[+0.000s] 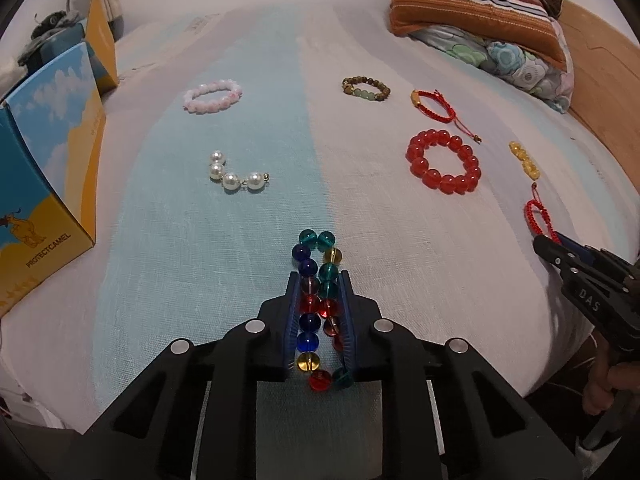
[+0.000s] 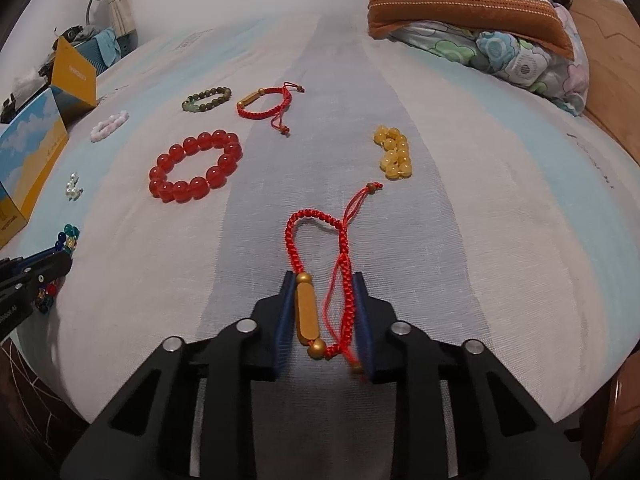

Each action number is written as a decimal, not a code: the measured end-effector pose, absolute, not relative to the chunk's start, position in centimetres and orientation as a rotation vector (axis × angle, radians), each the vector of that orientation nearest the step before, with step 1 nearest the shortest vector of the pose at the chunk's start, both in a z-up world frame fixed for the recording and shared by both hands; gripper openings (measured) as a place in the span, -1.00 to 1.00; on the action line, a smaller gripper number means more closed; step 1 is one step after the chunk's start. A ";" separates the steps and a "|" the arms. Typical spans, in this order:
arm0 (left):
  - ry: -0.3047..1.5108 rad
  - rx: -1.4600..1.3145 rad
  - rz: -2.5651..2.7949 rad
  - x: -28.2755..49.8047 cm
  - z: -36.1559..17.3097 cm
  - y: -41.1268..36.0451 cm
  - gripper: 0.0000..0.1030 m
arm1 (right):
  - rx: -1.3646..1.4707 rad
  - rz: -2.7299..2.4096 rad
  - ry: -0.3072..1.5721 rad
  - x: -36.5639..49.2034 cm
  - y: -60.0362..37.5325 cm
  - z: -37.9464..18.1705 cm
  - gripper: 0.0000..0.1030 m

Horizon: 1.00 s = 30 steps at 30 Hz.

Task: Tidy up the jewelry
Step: 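Grasp the rainbow bead bracelet with left tool while right tool grasps red cord bracelet, then carry both held bracelets over to the open white box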

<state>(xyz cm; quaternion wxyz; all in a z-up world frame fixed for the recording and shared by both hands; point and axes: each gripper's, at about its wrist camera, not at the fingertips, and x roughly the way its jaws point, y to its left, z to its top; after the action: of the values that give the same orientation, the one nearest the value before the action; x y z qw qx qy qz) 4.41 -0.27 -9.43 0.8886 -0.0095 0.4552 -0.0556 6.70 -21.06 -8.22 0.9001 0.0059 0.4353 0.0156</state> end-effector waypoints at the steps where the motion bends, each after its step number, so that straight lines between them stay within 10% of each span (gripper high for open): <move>1: 0.949 -0.030 -0.126 4.4 -9.3 -0.1 -0.67 | 0.007 0.029 0.899 6.7 -21.0 -8.1 -0.69; 30: 0.938 -0.048 -0.145 4.0 -6.3 0.0 -0.83 | 0.052 0.049 0.856 5.5 -21.9 -5.0 -0.77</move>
<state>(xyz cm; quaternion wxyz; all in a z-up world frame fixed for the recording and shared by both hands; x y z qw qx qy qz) 3.99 -0.05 -6.34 0.8892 -0.0229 0.4517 -0.0699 5.46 -21.92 -4.96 0.9092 0.0253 0.4150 0.0239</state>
